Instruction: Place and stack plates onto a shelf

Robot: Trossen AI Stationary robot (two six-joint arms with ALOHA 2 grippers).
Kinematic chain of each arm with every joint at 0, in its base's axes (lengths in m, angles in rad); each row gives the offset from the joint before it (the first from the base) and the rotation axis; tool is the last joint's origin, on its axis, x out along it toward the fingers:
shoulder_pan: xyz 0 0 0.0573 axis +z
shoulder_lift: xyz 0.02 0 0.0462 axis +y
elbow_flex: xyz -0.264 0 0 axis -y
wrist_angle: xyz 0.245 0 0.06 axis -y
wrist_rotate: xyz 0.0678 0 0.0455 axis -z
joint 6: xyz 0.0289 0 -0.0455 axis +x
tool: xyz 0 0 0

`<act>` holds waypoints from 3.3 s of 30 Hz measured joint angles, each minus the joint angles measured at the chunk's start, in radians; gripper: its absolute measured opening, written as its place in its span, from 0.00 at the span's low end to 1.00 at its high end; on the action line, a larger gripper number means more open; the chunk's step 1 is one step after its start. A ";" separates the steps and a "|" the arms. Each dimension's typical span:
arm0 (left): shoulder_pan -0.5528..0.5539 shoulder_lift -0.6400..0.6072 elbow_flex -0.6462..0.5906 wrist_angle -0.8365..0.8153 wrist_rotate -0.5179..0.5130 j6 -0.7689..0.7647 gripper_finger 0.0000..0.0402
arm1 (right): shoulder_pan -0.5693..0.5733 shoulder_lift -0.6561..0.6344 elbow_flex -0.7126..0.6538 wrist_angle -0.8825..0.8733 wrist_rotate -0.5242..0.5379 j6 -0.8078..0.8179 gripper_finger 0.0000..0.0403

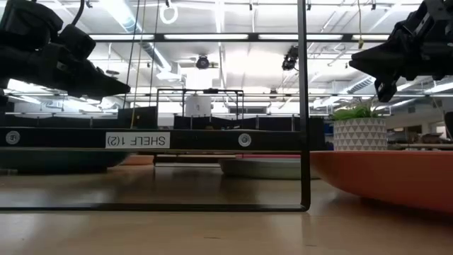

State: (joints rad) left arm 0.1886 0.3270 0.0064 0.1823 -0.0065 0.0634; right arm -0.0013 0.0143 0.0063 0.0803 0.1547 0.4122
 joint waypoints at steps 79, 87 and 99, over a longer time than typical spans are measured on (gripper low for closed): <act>0.000 0.000 0.000 0.694 -0.229 -0.647 0.13 | -0.003 0.000 0.000 0.210 0.063 -0.094 0.17; 0.000 0.000 0.000 0.750 -0.289 -0.663 0.13 | -0.003 0.000 0.000 0.581 0.090 -0.083 0.17; 0.000 0.000 0.008 0.752 -0.526 -0.920 0.13 | -0.003 0.001 0.020 0.621 0.316 0.195 0.13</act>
State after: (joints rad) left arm 0.1886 0.3271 0.0143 0.9345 -0.5321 -0.8569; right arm -0.0044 0.0148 0.0260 0.7015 0.4710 0.6074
